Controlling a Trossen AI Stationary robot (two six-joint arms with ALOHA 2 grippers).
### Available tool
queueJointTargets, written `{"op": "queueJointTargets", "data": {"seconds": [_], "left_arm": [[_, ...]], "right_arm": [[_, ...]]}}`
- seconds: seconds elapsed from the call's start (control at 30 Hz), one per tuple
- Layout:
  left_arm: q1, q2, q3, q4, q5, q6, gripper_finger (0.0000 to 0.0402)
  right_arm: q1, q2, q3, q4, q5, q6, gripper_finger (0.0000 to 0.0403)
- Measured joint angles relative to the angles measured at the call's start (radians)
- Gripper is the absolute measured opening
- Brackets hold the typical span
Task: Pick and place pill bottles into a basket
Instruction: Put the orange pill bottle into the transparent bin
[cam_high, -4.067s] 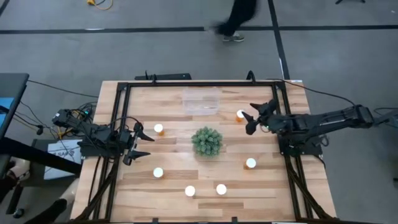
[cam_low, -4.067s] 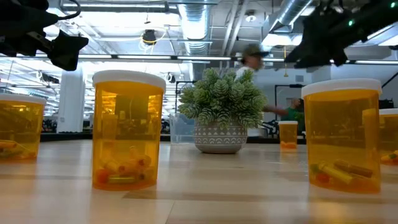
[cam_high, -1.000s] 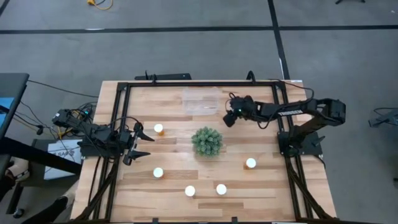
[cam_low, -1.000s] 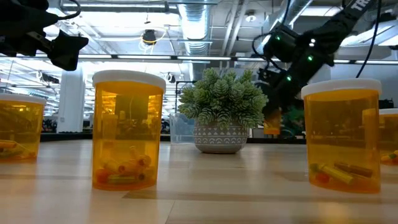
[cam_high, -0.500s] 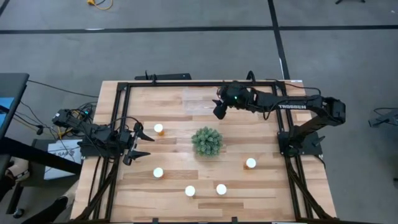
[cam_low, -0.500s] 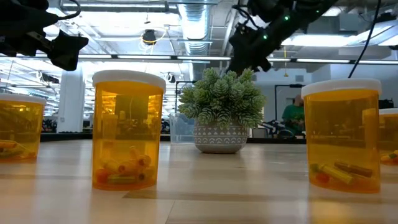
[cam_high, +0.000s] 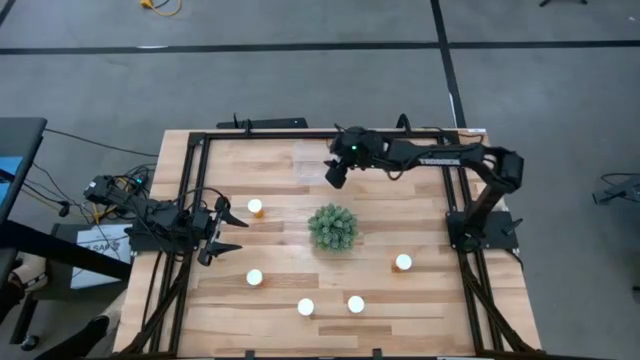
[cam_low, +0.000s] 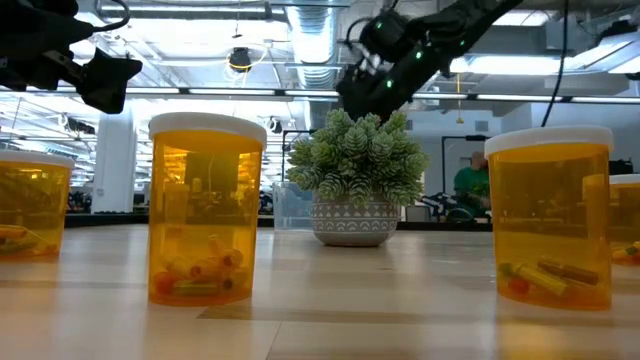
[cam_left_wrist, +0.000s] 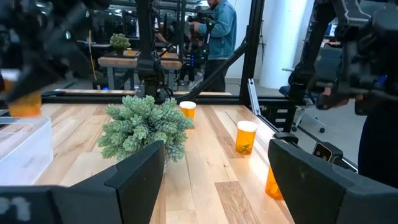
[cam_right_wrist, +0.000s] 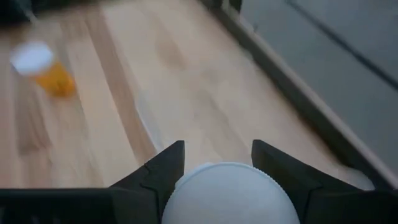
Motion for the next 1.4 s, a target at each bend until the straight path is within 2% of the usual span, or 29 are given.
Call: {"op": "queueJointTargets", "data": {"seconds": [0.17,0.27,0.53,0.7,0.8,1.0,1.17,1.4], "left_arm": [[0.0,0.0,0.0,0.0,0.0,0.0,0.0277],[0.0,0.0,0.0,0.0,0.0,0.0,0.0277],[0.0,0.0,0.0,0.0,0.0,0.0,0.0277],[0.0,0.0,0.0,0.0,0.0,0.0,0.0277],[0.0,0.0,0.0,0.0,0.0,0.0,0.0277],[0.0,0.0,0.0,0.0,0.0,0.0,0.0277],[0.0,0.0,0.0,0.0,0.0,0.0,0.0277],[0.0,0.0,0.0,0.0,0.0,0.0,0.0277]], "right_arm": [[-0.007,0.05,0.0,-0.011,0.0,0.0,0.0185],[-0.013,0.072,-0.001,-0.009,-0.003,0.002,0.0171],[-0.027,0.076,-0.001,0.026,-0.04,0.008,0.0163],[-0.056,0.076,-0.001,0.038,-0.044,0.009,0.0184],[-0.08,0.076,-0.001,0.04,-0.045,0.011,0.017],[-0.115,0.076,-0.002,0.071,-0.064,0.027,0.0168],[-0.15,0.076,-0.002,0.076,-0.078,0.046,0.0191],[-0.205,0.076,-0.002,0.084,-0.101,0.053,0.0171]]}}
